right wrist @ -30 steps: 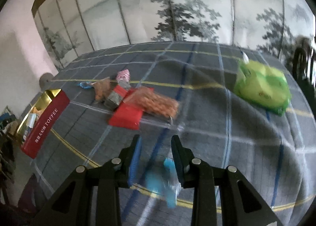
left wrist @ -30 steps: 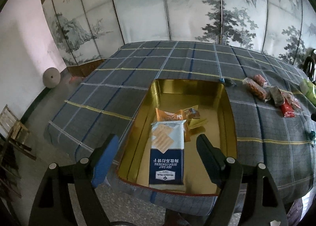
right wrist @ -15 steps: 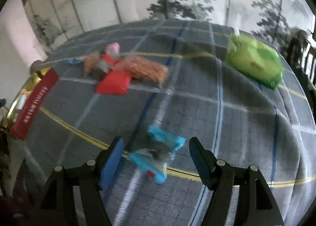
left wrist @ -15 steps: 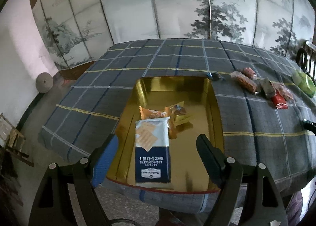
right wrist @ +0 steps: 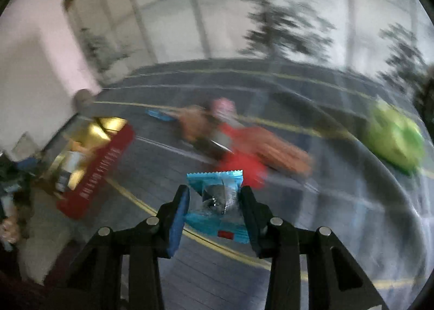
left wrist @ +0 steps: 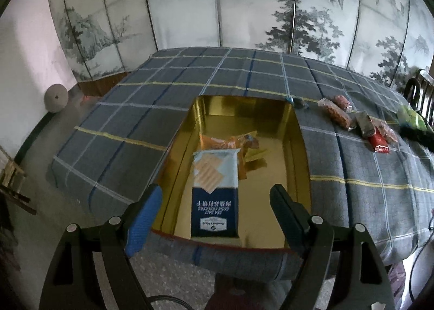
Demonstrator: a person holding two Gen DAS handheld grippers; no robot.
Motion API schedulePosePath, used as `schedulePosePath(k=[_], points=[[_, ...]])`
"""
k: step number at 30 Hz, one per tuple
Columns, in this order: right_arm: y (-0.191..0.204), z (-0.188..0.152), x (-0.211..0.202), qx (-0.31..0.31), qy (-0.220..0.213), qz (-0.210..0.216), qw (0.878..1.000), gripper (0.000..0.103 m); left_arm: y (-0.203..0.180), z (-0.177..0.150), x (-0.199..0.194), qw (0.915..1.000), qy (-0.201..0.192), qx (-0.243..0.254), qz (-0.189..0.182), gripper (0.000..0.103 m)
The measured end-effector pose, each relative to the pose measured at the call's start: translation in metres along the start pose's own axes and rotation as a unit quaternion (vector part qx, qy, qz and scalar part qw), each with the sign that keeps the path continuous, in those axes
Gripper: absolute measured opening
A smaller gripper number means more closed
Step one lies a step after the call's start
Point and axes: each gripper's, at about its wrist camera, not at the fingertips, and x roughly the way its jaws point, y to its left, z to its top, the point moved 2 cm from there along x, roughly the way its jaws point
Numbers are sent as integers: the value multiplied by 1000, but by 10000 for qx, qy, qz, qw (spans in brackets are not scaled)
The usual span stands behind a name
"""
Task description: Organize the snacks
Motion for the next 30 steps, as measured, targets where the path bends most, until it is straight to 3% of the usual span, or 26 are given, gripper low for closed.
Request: schedulePosePath(k=[7, 12, 15, 24, 26, 30], points=[[116, 62, 53, -787, 27, 1064, 9912, 40, 12, 0, 0, 10000, 5, -23, 57, 81], [179, 92, 119, -866, 433, 1645, 9816, 40, 19, -3, -2, 9999, -83, 45, 83, 82], [211, 97, 154, -975, 745, 1765, 9766, 40, 24, -4, 1, 9999, -57, 61, 73, 82], [257, 95, 228, -1262, 1401, 1599, 9690, 42, 40, -6, 17, 9998, 145, -143, 7, 82], [258, 95, 230, -1325, 1413, 1572, 9684, 44, 40, -7, 19, 9997, 181, -159, -25, 82], [249, 106, 219, -1223, 1123, 1934, 9670, 54, 39, -6, 22, 9996, 209, -151, -123, 82]])
